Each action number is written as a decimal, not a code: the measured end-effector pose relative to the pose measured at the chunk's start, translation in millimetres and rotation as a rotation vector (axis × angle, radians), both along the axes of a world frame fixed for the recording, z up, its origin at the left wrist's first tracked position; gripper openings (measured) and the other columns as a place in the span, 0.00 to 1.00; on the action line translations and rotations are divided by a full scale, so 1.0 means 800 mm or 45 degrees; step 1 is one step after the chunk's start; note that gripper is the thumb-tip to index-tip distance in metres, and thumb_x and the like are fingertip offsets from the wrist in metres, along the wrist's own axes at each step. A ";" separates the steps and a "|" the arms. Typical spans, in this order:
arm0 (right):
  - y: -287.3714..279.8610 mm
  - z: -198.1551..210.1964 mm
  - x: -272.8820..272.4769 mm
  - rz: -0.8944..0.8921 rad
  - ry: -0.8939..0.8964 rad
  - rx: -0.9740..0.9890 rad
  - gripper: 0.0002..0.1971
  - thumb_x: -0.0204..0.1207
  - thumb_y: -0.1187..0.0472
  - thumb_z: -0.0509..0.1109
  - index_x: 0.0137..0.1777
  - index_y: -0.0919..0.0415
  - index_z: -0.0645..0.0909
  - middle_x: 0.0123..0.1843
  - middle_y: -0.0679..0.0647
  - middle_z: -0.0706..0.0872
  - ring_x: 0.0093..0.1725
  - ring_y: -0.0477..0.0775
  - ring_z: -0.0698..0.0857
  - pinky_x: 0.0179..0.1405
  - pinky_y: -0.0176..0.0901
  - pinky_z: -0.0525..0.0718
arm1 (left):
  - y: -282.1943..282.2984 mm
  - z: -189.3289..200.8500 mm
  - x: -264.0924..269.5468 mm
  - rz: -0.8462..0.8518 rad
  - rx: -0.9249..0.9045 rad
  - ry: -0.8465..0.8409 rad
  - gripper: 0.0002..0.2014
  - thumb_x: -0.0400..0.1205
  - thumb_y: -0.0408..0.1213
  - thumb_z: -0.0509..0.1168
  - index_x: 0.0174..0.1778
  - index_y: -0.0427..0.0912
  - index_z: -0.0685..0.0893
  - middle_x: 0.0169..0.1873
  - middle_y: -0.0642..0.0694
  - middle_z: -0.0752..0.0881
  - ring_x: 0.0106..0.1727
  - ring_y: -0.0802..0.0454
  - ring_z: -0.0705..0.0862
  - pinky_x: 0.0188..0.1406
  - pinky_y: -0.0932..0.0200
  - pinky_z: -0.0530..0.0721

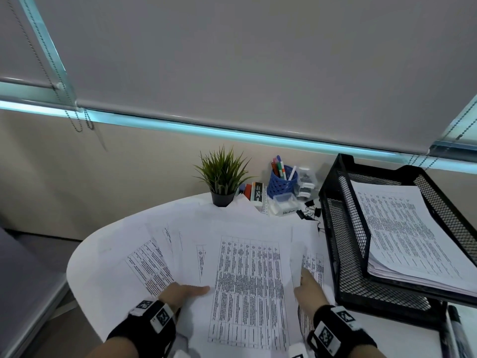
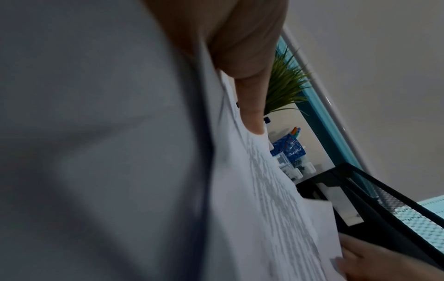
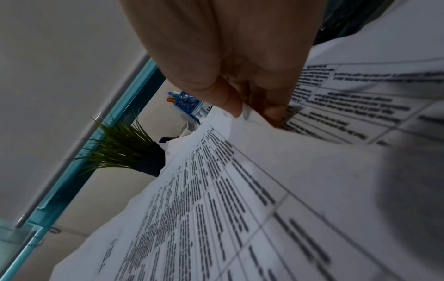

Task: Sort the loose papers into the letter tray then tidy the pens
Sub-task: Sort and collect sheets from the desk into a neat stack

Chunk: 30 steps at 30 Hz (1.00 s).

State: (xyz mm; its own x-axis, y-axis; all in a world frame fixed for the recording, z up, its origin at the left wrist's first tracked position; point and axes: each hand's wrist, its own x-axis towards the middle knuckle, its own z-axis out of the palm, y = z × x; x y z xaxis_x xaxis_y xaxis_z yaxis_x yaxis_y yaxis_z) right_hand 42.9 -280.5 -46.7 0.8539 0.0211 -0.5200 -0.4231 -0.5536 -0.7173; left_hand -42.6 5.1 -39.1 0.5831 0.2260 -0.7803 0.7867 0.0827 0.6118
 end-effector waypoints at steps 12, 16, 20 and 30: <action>-0.007 0.030 -0.031 -0.019 0.108 0.533 0.15 0.76 0.66 0.72 0.61 0.54 0.78 0.50 0.54 0.87 0.49 0.53 0.87 0.44 0.45 0.85 | 0.001 0.010 -0.043 0.064 -0.024 -0.371 0.22 0.55 0.29 0.82 0.44 0.35 0.86 0.32 0.45 0.91 0.42 0.44 0.86 0.48 0.54 0.83; -0.005 0.033 -0.038 -0.026 0.081 0.612 0.29 0.65 0.52 0.81 0.65 0.54 0.78 0.56 0.50 0.89 0.54 0.52 0.88 0.45 0.41 0.84 | 0.005 0.022 -0.045 0.154 -0.233 -0.500 0.37 0.48 0.28 0.85 0.55 0.32 0.82 0.38 0.43 0.90 0.47 0.45 0.84 0.58 0.52 0.78; -0.005 0.034 -0.035 -0.098 0.103 0.619 0.47 0.45 0.40 0.87 0.66 0.54 0.76 0.61 0.48 0.87 0.63 0.52 0.83 0.71 0.54 0.75 | 0.006 0.035 -0.041 0.125 -0.364 -0.606 0.49 0.32 0.35 0.87 0.53 0.36 0.82 0.41 0.43 0.92 0.46 0.47 0.87 0.48 0.57 0.82; -0.011 0.030 -0.032 -0.098 0.334 0.486 0.36 0.52 0.59 0.89 0.58 0.71 0.79 0.52 0.62 0.89 0.53 0.60 0.86 0.52 0.50 0.84 | 0.010 0.014 -0.023 -0.123 -0.354 -0.360 0.48 0.37 0.39 0.88 0.56 0.31 0.84 0.50 0.35 0.89 0.51 0.37 0.88 0.50 0.46 0.85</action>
State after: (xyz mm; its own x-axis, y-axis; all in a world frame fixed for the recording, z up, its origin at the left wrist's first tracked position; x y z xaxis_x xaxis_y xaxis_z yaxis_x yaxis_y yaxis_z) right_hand 17.6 -289.4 -22.8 0.7013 0.1946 -0.6858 -0.6469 -0.2306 -0.7269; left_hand -61.1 13.2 -28.1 0.7919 -0.0370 -0.6096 0.6026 0.2095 0.7701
